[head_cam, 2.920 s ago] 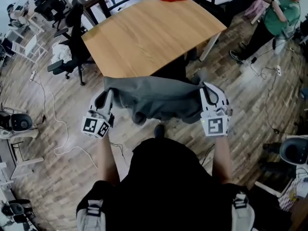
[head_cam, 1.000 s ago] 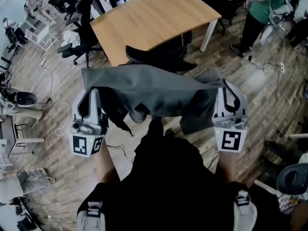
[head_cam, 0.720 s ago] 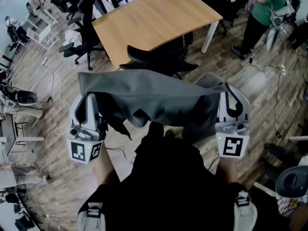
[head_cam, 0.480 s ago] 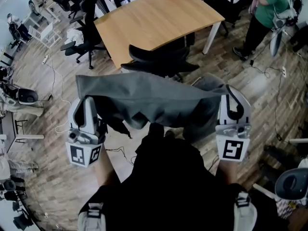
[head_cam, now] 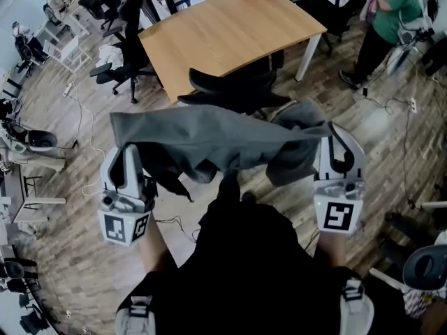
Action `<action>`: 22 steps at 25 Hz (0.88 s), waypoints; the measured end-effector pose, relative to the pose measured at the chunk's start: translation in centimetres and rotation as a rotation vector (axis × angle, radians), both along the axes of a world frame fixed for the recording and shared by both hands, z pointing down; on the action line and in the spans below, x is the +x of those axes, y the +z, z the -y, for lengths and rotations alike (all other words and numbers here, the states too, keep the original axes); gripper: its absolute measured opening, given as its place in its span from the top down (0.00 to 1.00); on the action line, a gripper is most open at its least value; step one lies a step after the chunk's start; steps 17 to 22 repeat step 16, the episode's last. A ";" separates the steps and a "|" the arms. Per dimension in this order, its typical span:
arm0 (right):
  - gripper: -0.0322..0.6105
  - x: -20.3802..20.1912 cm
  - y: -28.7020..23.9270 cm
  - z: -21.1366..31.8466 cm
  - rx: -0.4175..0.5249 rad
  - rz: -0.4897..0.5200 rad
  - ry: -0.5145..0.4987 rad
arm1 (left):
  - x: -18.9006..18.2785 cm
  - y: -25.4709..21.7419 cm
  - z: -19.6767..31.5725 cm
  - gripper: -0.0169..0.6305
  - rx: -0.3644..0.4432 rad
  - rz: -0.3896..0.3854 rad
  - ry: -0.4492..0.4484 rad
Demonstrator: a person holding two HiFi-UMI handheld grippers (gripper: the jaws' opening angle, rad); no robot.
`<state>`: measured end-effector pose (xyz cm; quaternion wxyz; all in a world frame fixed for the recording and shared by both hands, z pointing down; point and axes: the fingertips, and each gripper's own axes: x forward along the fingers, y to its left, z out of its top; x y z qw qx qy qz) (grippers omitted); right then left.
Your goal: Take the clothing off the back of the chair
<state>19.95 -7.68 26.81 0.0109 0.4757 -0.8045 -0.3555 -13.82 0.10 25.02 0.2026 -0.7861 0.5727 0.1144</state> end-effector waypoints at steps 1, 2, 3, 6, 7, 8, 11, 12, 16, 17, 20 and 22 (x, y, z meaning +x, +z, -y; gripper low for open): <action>0.94 -0.1 -0.1 0.0 -0.001 0.001 0.001 | -0.1 0.0 0.0 0.94 0.000 0.000 0.000; 0.94 -0.1 -0.1 0.0 -0.001 0.002 0.002 | -0.1 -0.1 0.0 0.94 0.000 0.001 0.000; 0.94 0.0 -0.2 0.1 -0.001 0.004 0.002 | -0.1 -0.1 0.1 0.94 0.000 0.002 0.001; 0.94 -0.1 -0.2 0.2 -0.004 0.009 0.004 | -0.2 -0.2 0.2 0.94 0.002 0.002 0.003; 0.94 -0.2 -0.2 0.2 -0.006 0.007 0.006 | -0.3 -0.2 0.3 0.94 0.000 0.002 0.004; 0.94 -0.3 -0.2 0.2 -0.007 0.004 0.007 | -0.4 -0.2 0.3 0.94 -0.001 0.000 0.006; 0.94 -0.7 -0.3 0.2 -0.010 -0.006 0.010 | -0.9 -0.1 0.4 0.94 -0.003 -0.008 0.010; 0.94 -0.8 -0.3 0.2 -0.011 -0.009 0.011 | -1.0 0.0 0.5 0.94 -0.004 -0.010 0.012; 0.94 -1.2 0.0 0.3 -0.014 -0.014 0.011 | -1.4 0.6 0.8 0.94 -0.014 -0.020 0.015; 0.94 -1.2 0.0 0.3 -0.014 -0.014 0.011 | -1.4 0.6 0.8 0.94 -0.014 -0.020 0.015; 0.94 -1.2 0.0 0.3 -0.014 -0.014 0.011 | -1.4 0.6 0.8 0.94 -0.014 -0.020 0.015; 0.94 -1.2 0.0 0.3 -0.014 -0.014 0.011 | -1.4 0.6 0.8 0.94 -0.014 -0.020 0.015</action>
